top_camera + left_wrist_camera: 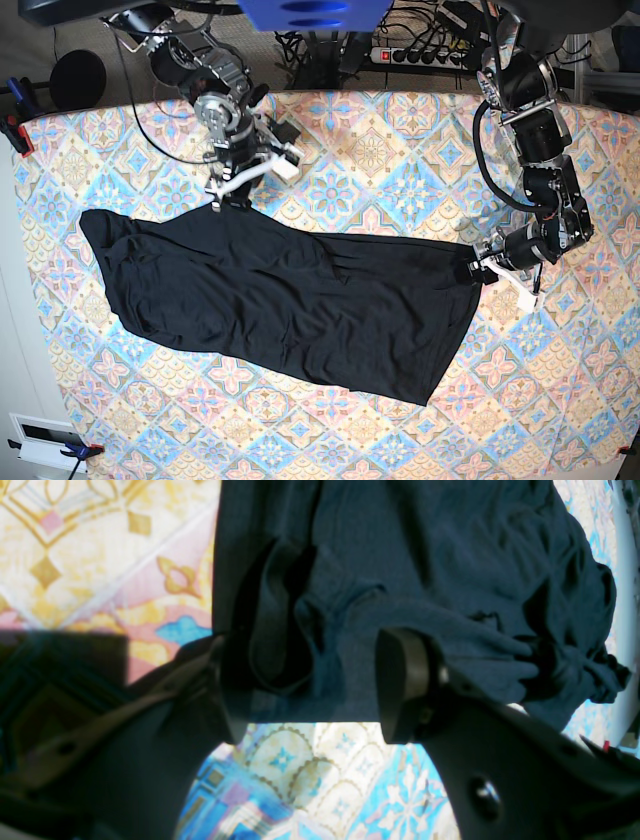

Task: Layout the t-shirt on the table in an organized manner, then fold the t-shirt properly
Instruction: 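Move the right gripper over the shirt's collar edge and grasp it, then drag the grasped collar edge with the right gripper away from the left gripper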

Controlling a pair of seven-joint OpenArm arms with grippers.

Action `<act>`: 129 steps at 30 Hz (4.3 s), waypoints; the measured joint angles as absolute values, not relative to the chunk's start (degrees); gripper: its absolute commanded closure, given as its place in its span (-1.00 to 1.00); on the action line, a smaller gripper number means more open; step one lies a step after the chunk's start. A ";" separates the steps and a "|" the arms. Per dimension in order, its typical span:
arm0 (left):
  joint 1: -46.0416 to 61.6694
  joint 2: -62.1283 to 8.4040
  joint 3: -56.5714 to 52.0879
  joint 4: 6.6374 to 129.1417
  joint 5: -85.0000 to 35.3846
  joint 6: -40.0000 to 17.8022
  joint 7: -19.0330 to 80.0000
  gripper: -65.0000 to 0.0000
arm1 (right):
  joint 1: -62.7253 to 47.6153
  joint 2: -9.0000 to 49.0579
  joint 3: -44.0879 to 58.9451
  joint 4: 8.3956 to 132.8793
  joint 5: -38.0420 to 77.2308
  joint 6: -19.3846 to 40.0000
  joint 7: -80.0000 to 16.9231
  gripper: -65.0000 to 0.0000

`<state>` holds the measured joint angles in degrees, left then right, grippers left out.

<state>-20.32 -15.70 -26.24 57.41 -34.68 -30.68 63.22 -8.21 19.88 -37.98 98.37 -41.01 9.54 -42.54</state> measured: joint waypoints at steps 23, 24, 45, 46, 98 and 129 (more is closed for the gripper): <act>-20.34 -15.70 -26.30 57.41 -34.72 -30.65 63.20 -0.12 | -4.71 18.70 -37.87 92.84 -41.82 8.10 -39.81 0.02; -20.34 -15.73 -26.30 57.41 -34.72 -30.65 63.20 -0.12 | -4.73 18.70 -37.87 92.84 -41.82 8.10 -39.83 0.04; -20.34 -16.05 -26.41 57.41 -34.72 -30.65 63.46 -0.12 | -4.75 18.72 -37.89 92.23 -40.34 9.02 -39.38 0.67; -20.34 -16.14 -26.46 57.41 -34.74 -30.65 63.42 -0.12 | -4.78 18.72 -37.89 92.18 -40.25 9.13 -39.38 0.72; -20.34 -16.03 -26.57 57.41 -34.87 -30.65 63.42 -0.12 | -4.89 21.19 -33.47 96.60 -39.68 13.02 -42.92 0.08; -19.35 -16.01 -26.55 57.41 -34.89 -30.65 63.22 -0.12 | -5.21 21.89 -33.19 92.47 -40.95 12.01 -42.63 1.00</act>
